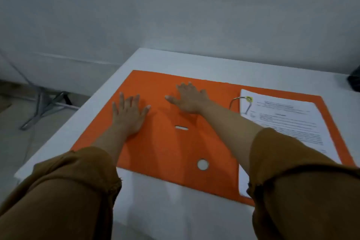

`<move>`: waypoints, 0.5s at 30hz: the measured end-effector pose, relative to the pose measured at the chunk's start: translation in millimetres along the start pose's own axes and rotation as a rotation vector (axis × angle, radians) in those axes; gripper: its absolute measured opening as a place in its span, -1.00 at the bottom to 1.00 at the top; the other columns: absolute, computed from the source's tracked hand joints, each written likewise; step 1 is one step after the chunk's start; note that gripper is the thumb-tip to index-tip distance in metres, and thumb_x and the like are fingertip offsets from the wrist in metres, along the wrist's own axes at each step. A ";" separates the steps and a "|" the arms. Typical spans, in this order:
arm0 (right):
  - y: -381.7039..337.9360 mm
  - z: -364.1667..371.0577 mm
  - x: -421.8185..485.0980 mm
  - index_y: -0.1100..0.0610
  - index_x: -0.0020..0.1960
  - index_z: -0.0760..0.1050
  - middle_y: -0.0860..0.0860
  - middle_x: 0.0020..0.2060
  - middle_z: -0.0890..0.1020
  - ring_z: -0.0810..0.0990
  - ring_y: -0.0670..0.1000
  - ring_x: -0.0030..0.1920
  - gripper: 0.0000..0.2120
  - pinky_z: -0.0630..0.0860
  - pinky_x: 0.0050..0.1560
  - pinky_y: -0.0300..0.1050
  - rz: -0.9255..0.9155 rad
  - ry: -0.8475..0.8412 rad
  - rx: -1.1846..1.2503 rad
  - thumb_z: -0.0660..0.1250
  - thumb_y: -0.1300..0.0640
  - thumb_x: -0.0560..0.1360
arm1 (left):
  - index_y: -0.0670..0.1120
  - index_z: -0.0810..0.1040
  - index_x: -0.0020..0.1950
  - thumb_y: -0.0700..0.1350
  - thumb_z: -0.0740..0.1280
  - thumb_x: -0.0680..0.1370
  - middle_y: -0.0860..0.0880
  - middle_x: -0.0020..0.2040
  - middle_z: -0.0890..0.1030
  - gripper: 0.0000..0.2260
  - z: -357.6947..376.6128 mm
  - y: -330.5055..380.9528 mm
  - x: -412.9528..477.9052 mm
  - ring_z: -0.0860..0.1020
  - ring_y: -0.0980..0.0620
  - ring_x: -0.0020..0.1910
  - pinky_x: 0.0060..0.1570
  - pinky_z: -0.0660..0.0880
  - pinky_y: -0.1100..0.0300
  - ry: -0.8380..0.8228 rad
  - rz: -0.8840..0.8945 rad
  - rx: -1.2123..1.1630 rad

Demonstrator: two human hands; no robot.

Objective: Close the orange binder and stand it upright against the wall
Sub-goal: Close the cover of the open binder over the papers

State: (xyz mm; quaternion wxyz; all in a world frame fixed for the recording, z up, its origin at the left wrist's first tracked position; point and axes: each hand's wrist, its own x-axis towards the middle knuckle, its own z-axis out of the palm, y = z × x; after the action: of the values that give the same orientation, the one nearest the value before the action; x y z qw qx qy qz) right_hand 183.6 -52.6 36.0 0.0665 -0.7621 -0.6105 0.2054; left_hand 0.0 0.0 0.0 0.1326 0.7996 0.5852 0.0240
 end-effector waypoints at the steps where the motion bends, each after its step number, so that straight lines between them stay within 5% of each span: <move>1: -8.6 4.5 -1.2 0.07 0.55 -0.06 0.03 0.57 -0.04 -0.13 0.06 0.56 -0.27 -0.08 0.46 0.25 -0.020 -0.013 -0.017 -0.03 -0.31 0.53 | -0.07 0.00 0.54 0.18 -0.05 0.59 -0.10 0.57 0.04 -0.41 -1.7 -7.3 -4.3 -0.22 -0.11 0.55 0.48 -0.23 -0.16 0.007 -0.030 0.014; 8: -55.8 44.5 -10.0 0.02 0.55 -0.07 -0.01 0.57 -0.08 -0.15 0.04 0.56 -0.26 -0.13 0.45 0.29 -0.159 -0.114 -0.057 -0.01 -0.33 0.52 | -0.04 0.25 0.46 0.09 0.02 0.60 -0.10 0.52 0.22 -0.54 10.1 -53.6 -40.4 -0.01 -0.14 0.55 0.47 -0.08 -0.25 0.238 -0.148 -0.074; 15: -70.2 86.7 -43.2 0.00 0.55 -0.10 -0.07 0.56 -0.13 -0.22 -0.02 0.55 -0.22 -0.30 0.41 0.34 -0.223 -0.022 -0.118 0.02 -0.36 0.49 | -0.05 0.39 0.35 -0.02 0.09 0.58 -0.16 0.43 0.35 -0.64 11.4 -57.1 -52.7 0.21 -0.20 0.47 0.40 0.01 -0.33 0.328 -0.262 -0.124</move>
State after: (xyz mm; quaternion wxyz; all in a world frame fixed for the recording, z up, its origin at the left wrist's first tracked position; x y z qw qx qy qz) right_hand 78.7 -89.7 -7.9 0.0373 -0.6899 -0.7030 0.1687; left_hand -67.4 -35.7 -18.5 0.0865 0.6926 0.6951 0.1724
